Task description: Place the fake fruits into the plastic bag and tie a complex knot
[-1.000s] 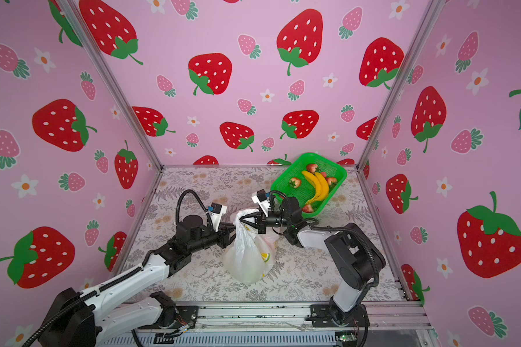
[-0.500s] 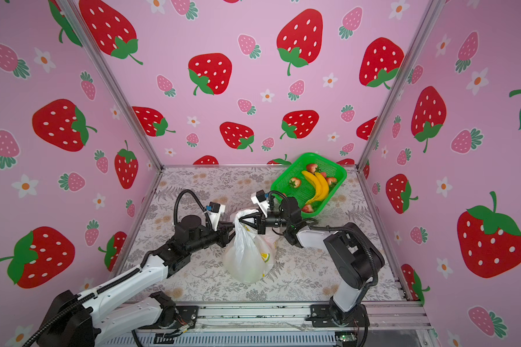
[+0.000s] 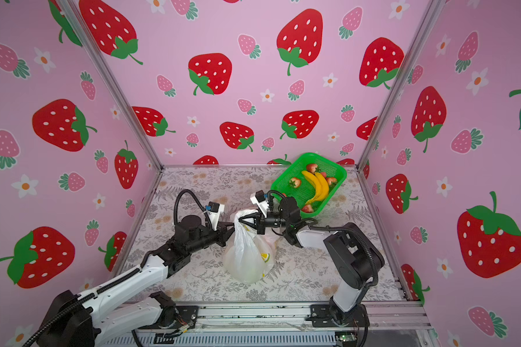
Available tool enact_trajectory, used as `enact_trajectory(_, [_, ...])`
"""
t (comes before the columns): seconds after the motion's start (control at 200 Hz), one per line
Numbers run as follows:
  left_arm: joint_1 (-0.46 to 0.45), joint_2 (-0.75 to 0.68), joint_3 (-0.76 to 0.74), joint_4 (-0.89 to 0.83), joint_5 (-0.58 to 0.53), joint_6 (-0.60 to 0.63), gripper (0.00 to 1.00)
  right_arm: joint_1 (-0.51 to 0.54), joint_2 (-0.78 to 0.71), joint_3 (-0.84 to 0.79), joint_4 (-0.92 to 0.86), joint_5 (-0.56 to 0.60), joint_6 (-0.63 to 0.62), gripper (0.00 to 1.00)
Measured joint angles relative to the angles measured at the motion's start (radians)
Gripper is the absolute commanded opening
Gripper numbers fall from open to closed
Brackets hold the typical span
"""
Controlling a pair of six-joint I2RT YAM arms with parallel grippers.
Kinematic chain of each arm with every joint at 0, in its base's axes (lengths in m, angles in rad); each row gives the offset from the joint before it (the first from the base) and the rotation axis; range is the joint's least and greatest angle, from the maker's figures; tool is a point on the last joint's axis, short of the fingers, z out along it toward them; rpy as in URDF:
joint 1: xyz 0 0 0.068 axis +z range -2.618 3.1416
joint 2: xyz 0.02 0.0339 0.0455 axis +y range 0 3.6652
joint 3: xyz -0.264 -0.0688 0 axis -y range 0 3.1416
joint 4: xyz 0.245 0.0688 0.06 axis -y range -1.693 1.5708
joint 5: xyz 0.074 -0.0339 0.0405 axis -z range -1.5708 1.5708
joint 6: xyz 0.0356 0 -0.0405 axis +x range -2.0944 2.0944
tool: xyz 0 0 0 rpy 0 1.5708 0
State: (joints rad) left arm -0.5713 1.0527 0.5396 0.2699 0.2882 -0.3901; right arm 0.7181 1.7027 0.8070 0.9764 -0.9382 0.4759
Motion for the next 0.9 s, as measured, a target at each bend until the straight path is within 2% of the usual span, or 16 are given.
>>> enact_trajectory(0.13, [0.000,-0.001,0.000,-0.001,-0.015,0.000,0.00,-0.003,-0.003,0.003,-0.032,0.020,-0.020,0.28])
enact_trajectory(0.21, [0.000,-0.003,0.000,-0.001,-0.023,0.000,0.00,-0.008,-0.015,0.003,-0.073,0.038,-0.045,0.36])
enact_trajectory(0.33, [0.000,-0.011,0.000,-0.001,-0.026,0.000,0.00,-0.019,-0.060,0.003,-0.163,0.076,-0.095,0.42])
enact_trajectory(0.41, [0.000,-0.012,0.000,0.002,-0.026,0.000,0.00,-0.024,-0.106,-0.002,-0.222,0.108,-0.134,0.50])
enact_trajectory(0.44, [0.000,-0.012,0.000,0.003,-0.025,0.000,0.00,-0.026,-0.125,-0.006,-0.239,0.123,-0.148,0.58])
enact_trajectory(0.67, [0.000,-0.012,0.000,0.002,-0.017,0.000,0.00,-0.049,-0.267,-0.048,-0.403,0.256,-0.259,0.81])
enact_trajectory(0.806, [0.000,-0.010,0.000,0.002,-0.014,0.000,0.00,-0.053,-0.338,-0.063,-0.508,0.342,-0.315,0.84])
enact_trajectory(0.901, [0.000,-0.008,0.000,0.003,-0.013,0.000,0.00,-0.053,-0.410,-0.080,-0.584,0.407,-0.349,0.81])
